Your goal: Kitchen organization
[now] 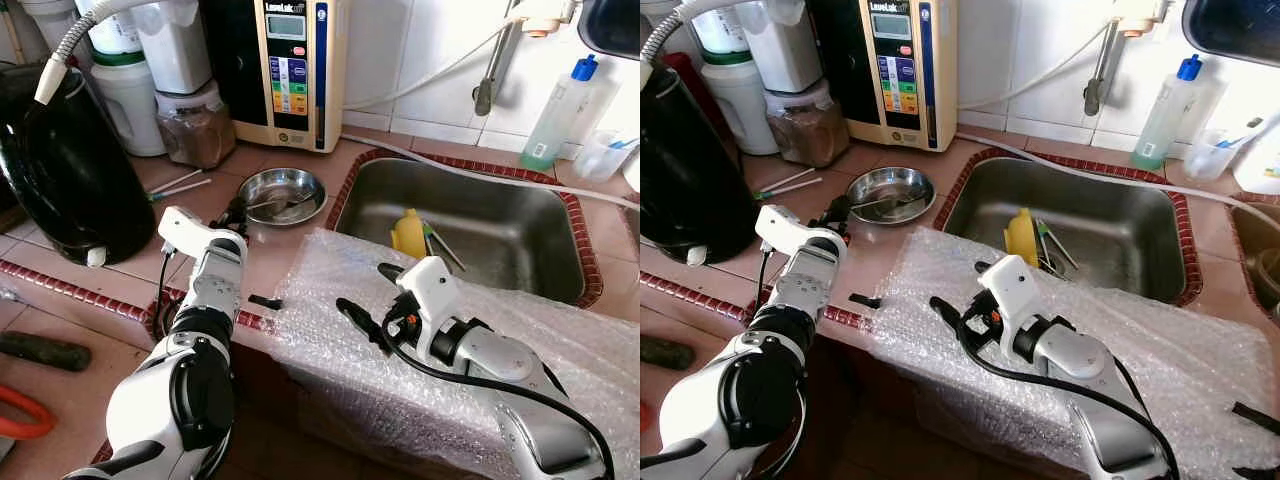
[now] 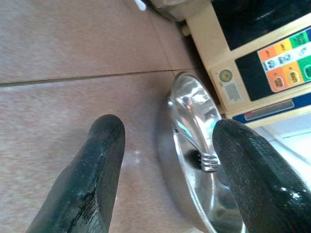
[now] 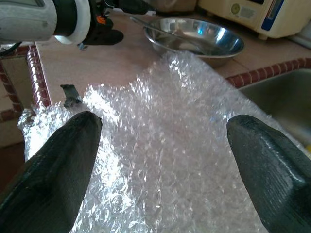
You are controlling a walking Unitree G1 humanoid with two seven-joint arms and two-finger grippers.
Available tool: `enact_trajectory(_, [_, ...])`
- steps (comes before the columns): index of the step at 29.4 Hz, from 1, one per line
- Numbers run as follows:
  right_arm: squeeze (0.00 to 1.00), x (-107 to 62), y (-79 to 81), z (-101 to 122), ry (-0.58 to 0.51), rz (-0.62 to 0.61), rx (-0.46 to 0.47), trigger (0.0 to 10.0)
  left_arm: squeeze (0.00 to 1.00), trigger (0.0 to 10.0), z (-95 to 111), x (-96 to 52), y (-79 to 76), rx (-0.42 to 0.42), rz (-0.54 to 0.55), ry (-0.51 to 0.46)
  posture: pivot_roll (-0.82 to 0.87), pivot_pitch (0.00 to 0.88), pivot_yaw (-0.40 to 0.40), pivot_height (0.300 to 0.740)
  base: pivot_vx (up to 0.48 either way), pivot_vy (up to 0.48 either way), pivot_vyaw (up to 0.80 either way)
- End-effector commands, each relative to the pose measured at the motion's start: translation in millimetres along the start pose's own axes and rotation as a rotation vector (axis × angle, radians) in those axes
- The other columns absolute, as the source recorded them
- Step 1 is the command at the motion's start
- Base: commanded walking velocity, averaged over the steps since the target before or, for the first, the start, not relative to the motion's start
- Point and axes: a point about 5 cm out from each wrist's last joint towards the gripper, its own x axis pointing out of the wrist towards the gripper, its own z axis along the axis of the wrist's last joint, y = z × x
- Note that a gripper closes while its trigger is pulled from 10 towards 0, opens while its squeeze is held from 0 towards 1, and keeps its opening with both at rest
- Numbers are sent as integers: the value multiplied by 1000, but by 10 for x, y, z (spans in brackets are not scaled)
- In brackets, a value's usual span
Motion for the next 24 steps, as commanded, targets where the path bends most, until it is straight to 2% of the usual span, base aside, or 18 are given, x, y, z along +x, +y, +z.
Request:
enact_trajectory(1, [133,-19,-6,24,-2,-9,-7,10000,0,0,65,22,-80,-4,-20,-18,-177,0,69,740,0,0,0])
enact_trajectory(10, [137,-26,19,33,-9,2,4,10000,0,0,60,24,-81,-8,-25,-19,-176,0,72,740,0,0,0])
enact_trajectory(16, [141,-29,78,138,-87,46,28,10000,0,0,81,24,-57,-9,-17,-29,-169,0,68,740,0,0,0])
enact_trajectory(24, [141,-16,79,155,-97,50,27,10000,0,0,104,21,-21,-12,-8,-38,-165,0,66,740,0,0,0])
